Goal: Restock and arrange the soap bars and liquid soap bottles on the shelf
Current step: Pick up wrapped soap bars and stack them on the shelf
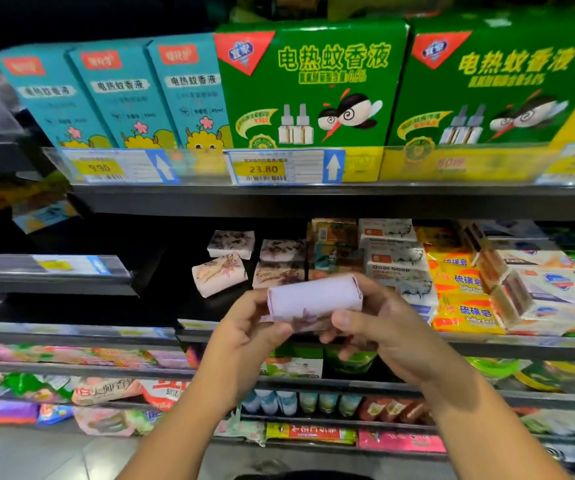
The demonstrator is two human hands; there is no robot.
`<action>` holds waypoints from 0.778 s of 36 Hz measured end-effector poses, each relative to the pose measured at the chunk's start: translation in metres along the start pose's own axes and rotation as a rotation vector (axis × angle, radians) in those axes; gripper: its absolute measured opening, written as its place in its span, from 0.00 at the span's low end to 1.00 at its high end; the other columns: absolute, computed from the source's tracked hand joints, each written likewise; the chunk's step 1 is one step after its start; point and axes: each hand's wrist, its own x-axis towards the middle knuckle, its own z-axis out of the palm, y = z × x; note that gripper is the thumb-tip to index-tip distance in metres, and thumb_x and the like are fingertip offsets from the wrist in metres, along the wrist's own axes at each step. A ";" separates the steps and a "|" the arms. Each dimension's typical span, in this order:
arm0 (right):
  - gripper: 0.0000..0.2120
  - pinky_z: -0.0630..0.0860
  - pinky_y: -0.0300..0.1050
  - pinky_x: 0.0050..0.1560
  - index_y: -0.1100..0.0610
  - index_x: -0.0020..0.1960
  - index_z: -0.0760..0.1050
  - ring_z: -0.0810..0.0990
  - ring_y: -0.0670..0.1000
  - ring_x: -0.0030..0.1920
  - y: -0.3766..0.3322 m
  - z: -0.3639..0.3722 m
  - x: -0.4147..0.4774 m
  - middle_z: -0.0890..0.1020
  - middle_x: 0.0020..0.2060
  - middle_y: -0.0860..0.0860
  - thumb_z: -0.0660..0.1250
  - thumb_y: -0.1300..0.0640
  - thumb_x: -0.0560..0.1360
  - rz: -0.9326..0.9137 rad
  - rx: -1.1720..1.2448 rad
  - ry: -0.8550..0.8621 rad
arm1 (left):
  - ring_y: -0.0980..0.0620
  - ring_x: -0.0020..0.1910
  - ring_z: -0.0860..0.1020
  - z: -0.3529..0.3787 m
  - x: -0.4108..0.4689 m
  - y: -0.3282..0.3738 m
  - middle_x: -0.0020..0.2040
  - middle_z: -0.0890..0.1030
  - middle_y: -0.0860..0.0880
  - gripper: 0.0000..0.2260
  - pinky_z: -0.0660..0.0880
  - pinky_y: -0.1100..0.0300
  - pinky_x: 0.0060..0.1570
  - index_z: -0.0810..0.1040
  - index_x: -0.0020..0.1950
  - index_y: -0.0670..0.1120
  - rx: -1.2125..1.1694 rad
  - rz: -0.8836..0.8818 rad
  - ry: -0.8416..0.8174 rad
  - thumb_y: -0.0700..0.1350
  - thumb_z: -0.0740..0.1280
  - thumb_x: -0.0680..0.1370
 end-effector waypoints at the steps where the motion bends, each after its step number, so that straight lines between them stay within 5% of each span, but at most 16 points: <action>1: 0.17 0.82 0.45 0.40 0.45 0.56 0.82 0.84 0.54 0.46 0.001 0.001 0.001 0.85 0.49 0.51 0.75 0.57 0.68 -0.004 -0.044 0.035 | 0.61 0.46 0.82 0.001 0.000 0.000 0.48 0.85 0.58 0.13 0.77 0.67 0.46 0.76 0.57 0.49 -0.018 -0.005 0.025 0.43 0.71 0.73; 7: 0.20 0.80 0.44 0.48 0.46 0.61 0.77 0.83 0.49 0.55 0.003 0.006 0.005 0.83 0.57 0.45 0.75 0.53 0.70 -0.075 -0.123 0.188 | 0.48 0.41 0.83 0.003 0.005 0.004 0.49 0.85 0.45 0.22 0.80 0.56 0.32 0.74 0.64 0.54 -0.248 -0.094 0.079 0.41 0.73 0.72; 10: 0.12 0.81 0.47 0.52 0.42 0.53 0.79 0.81 0.44 0.56 0.004 0.010 0.004 0.81 0.55 0.40 0.71 0.50 0.70 -0.128 -0.184 0.272 | 0.49 0.47 0.84 -0.005 0.005 -0.003 0.58 0.84 0.49 0.31 0.81 0.58 0.41 0.78 0.64 0.58 -0.239 -0.101 -0.053 0.38 0.80 0.66; 13: 0.06 0.80 0.45 0.45 0.47 0.47 0.82 0.83 0.47 0.50 -0.001 0.012 0.001 0.84 0.50 0.45 0.66 0.50 0.76 -0.100 -0.070 0.303 | 0.47 0.56 0.82 -0.011 0.002 -0.006 0.63 0.81 0.49 0.38 0.80 0.57 0.51 0.80 0.63 0.64 -0.259 -0.136 -0.225 0.38 0.84 0.58; 16: 0.09 0.83 0.48 0.41 0.55 0.53 0.82 0.85 0.56 0.52 -0.004 0.006 -0.006 0.85 0.54 0.56 0.64 0.56 0.78 0.003 0.231 0.112 | 0.53 0.59 0.81 -0.010 0.003 -0.001 0.62 0.81 0.55 0.38 0.79 0.61 0.53 0.77 0.61 0.69 -0.082 -0.100 -0.168 0.29 0.77 0.68; 20: 0.33 0.80 0.50 0.57 0.55 0.69 0.73 0.80 0.60 0.63 0.002 0.003 -0.011 0.79 0.64 0.57 0.68 0.75 0.68 -0.049 0.216 -0.092 | 0.59 0.57 0.80 -0.008 0.005 0.007 0.56 0.82 0.62 0.28 0.78 0.66 0.52 0.75 0.62 0.56 -0.018 -0.022 -0.042 0.26 0.70 0.72; 23: 0.35 0.79 0.45 0.58 0.50 0.65 0.77 0.81 0.53 0.61 0.006 0.012 -0.007 0.82 0.60 0.48 0.75 0.76 0.64 -0.123 -0.094 0.007 | 0.62 0.56 0.80 -0.010 0.004 0.008 0.55 0.84 0.59 0.23 0.78 0.65 0.53 0.77 0.61 0.54 -0.028 0.005 -0.027 0.36 0.73 0.70; 28: 0.23 0.77 0.38 0.56 0.42 0.55 0.81 0.79 0.44 0.60 0.008 0.020 -0.003 0.81 0.56 0.42 0.81 0.57 0.63 -0.231 -0.361 0.152 | 0.58 0.57 0.76 -0.022 0.001 0.003 0.56 0.72 0.57 0.20 0.75 0.66 0.54 0.77 0.57 0.73 0.231 0.108 -0.003 0.63 0.75 0.67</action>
